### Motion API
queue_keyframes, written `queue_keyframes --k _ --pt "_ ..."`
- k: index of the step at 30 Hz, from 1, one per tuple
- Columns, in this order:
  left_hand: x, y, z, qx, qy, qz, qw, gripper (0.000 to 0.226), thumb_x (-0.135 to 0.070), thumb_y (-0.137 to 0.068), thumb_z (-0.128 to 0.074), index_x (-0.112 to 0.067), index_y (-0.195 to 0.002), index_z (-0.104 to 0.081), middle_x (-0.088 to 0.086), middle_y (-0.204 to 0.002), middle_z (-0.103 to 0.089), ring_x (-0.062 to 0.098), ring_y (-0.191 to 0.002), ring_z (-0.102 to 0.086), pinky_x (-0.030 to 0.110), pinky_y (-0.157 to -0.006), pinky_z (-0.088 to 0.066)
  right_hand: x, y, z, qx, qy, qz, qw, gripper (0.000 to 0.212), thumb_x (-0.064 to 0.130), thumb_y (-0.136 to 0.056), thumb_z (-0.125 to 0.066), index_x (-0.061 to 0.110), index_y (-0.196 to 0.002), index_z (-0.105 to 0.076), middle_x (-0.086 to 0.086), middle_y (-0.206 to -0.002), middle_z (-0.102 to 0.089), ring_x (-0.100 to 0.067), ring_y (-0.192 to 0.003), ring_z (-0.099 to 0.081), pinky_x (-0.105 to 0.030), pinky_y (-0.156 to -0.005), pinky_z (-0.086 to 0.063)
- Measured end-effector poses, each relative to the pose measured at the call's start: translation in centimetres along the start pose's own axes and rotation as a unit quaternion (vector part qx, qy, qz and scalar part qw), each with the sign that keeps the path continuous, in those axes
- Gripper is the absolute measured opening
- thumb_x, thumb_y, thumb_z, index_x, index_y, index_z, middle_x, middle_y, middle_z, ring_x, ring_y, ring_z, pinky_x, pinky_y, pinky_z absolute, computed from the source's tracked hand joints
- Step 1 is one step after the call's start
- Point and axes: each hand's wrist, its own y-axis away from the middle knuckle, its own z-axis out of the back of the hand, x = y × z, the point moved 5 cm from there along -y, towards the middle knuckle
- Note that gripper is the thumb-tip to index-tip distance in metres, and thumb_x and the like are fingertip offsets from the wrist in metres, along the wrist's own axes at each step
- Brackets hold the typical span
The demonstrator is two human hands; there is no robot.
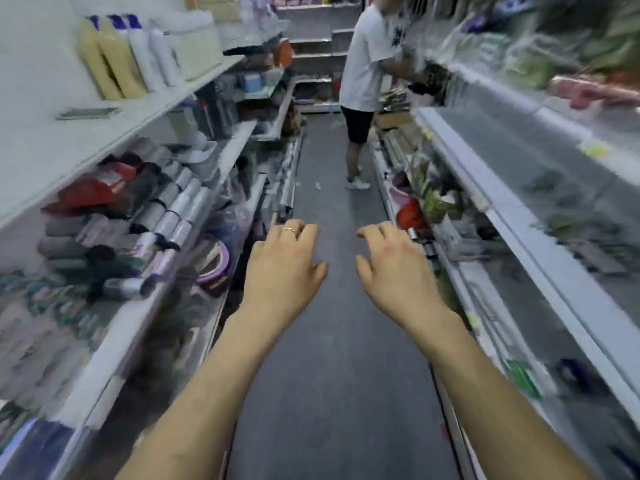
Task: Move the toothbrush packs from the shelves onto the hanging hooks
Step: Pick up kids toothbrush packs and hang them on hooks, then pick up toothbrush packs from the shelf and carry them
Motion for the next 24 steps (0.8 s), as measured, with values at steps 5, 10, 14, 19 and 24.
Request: queue_keyframes --k 5,10,14,19,24 --pt "-5.2 -9.0 -6.6 0.032 0.053 -0.083 0.995 0.051 -0.039 -0.091 -0.069 -0.019 -0.136 -0.057 0.004 -0.135 -0.058 0.033 -0.120 -0.055 0.047 -0.086 -0.050 -9.6 -3.0 -2.2 0.013 0.036 -0.094 0.995 0.034 0.027 -0.098 -0.062 0.014 -0.129 -0.056 -0.008 -0.120 -0.056 -0.034 -0.107 -0.059 -0.047 -0.083 -0.052" --pt "-8.8 -18.5 -12.8 0.056 0.082 -0.163 0.982 0.053 -0.039 -0.093 -0.067 -0.021 -0.141 -0.053 0.003 -0.141 -0.054 0.032 -0.124 -0.053 0.045 -0.088 -0.048 -17.9 -7.1 -4.3 0.013 0.079 -0.190 0.979 0.034 0.027 -0.097 -0.059 0.014 -0.128 -0.056 -0.009 -0.121 -0.057 -0.035 -0.108 -0.059 -0.049 -0.085 -0.050" --pt "-11.8 -26.1 -17.1 0.077 0.113 -0.248 0.959 0.050 -0.041 -0.094 -0.065 -0.021 -0.137 -0.053 0.004 -0.134 -0.055 0.033 -0.119 -0.055 0.047 -0.085 -0.052 -23.5 -9.9 -4.8 -0.003 0.100 -0.281 0.955 0.033 0.027 -0.099 -0.059 0.014 -0.130 -0.056 -0.010 -0.124 -0.057 -0.035 -0.110 -0.059 -0.047 -0.086 -0.049" --pt "-17.5 -33.9 -21.6 0.093 0.130 -0.364 0.918 0.049 -0.044 -0.091 -0.063 -0.019 -0.133 -0.056 0.005 -0.126 -0.057 0.034 -0.112 -0.057 0.047 -0.081 -0.053 -28.8 -11.0 -4.7 -0.013 0.117 -0.391 0.913 0.040 0.027 -0.101 -0.056 0.015 -0.139 -0.053 -0.010 -0.131 -0.055 -0.034 -0.114 -0.057 -0.045 -0.089 -0.047" --pt "-25.4 -37.2 -26.4 0.121 0.171 -0.453 0.866 0.042 -0.037 -0.093 -0.063 -0.016 -0.129 -0.058 0.008 -0.124 -0.059 0.036 -0.109 -0.058 0.049 -0.079 -0.054 -34.3 -8.4 -5.2 -0.013 0.119 -0.498 0.859 0.043 0.025 -0.102 -0.054 0.016 -0.144 -0.051 -0.008 -0.136 -0.053 -0.033 -0.119 -0.055 -0.046 -0.094 -0.049"
